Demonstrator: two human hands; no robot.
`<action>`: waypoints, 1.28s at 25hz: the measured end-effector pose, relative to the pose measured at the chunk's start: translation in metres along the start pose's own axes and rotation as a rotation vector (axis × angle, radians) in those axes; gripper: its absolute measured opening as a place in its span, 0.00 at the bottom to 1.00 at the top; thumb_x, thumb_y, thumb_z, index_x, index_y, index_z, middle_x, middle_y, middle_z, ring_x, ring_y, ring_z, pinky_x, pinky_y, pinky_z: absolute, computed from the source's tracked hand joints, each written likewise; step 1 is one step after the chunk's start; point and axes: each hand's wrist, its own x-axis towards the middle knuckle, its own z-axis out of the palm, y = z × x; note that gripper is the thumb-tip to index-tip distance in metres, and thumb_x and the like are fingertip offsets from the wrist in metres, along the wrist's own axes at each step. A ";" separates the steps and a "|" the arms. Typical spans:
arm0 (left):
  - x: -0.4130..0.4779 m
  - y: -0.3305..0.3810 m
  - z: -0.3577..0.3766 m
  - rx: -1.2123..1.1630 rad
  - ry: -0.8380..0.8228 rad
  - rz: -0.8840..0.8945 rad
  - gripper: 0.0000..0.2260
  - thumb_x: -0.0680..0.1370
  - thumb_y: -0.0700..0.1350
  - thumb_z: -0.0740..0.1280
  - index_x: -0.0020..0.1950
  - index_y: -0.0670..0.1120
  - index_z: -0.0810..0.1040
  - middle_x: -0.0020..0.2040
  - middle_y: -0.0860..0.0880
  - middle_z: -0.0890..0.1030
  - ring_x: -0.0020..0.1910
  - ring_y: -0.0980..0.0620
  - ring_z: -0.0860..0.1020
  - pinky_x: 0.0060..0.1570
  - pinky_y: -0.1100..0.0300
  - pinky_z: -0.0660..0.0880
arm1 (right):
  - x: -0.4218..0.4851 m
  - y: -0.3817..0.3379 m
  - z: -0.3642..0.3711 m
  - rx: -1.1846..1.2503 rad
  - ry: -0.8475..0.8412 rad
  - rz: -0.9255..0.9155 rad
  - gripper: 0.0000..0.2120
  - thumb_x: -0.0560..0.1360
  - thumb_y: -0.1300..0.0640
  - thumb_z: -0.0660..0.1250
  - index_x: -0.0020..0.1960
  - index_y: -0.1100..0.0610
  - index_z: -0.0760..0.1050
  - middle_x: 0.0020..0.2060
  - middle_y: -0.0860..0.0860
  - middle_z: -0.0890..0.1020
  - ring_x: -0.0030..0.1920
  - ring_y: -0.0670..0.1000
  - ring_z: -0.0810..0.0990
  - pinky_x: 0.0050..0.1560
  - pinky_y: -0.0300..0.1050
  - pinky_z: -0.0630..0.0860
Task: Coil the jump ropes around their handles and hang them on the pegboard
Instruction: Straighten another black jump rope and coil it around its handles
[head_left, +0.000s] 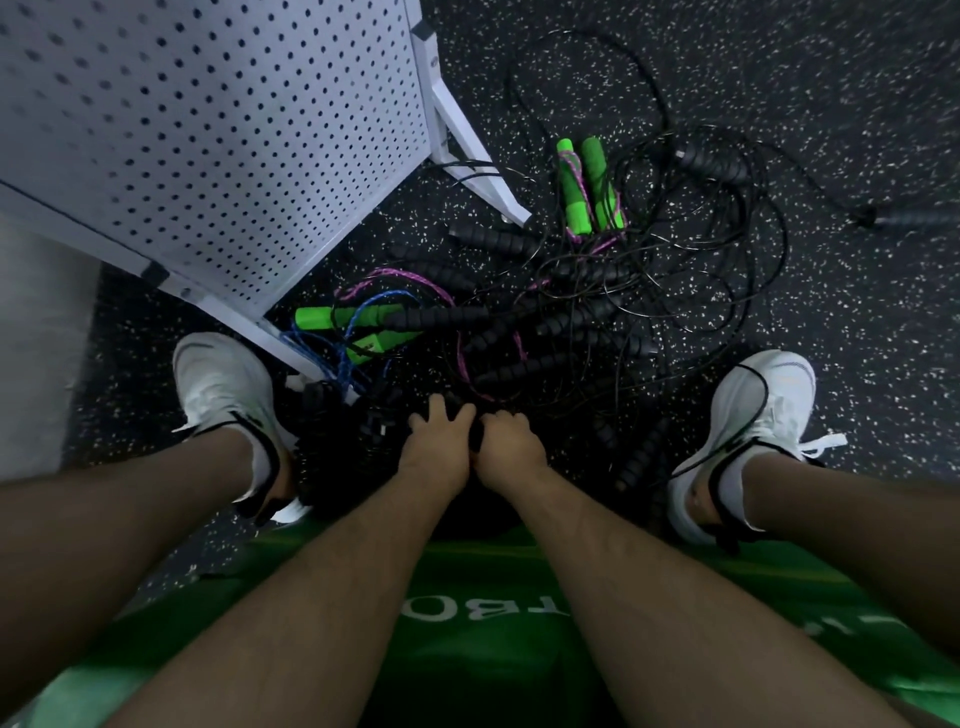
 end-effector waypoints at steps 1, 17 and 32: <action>0.001 -0.002 0.002 0.008 -0.031 -0.002 0.37 0.79 0.35 0.63 0.81 0.57 0.50 0.76 0.39 0.54 0.71 0.35 0.61 0.62 0.46 0.73 | 0.002 -0.004 0.002 -0.010 -0.007 0.014 0.20 0.78 0.56 0.65 0.69 0.58 0.70 0.63 0.56 0.73 0.64 0.56 0.70 0.59 0.51 0.75; -0.047 0.006 -0.139 -0.222 0.366 0.414 0.22 0.75 0.41 0.73 0.64 0.58 0.72 0.55 0.49 0.66 0.60 0.44 0.70 0.60 0.51 0.70 | -0.038 -0.011 -0.107 0.749 0.183 -0.183 0.16 0.69 0.60 0.78 0.53 0.48 0.78 0.47 0.51 0.84 0.49 0.51 0.82 0.58 0.51 0.77; -0.146 0.084 -0.199 -1.257 0.217 0.583 0.20 0.72 0.54 0.74 0.61 0.49 0.81 0.55 0.46 0.86 0.59 0.44 0.82 0.66 0.47 0.74 | -0.194 -0.039 -0.312 1.272 0.366 -0.392 0.11 0.76 0.61 0.72 0.59 0.58 0.79 0.50 0.52 0.85 0.47 0.50 0.85 0.42 0.43 0.81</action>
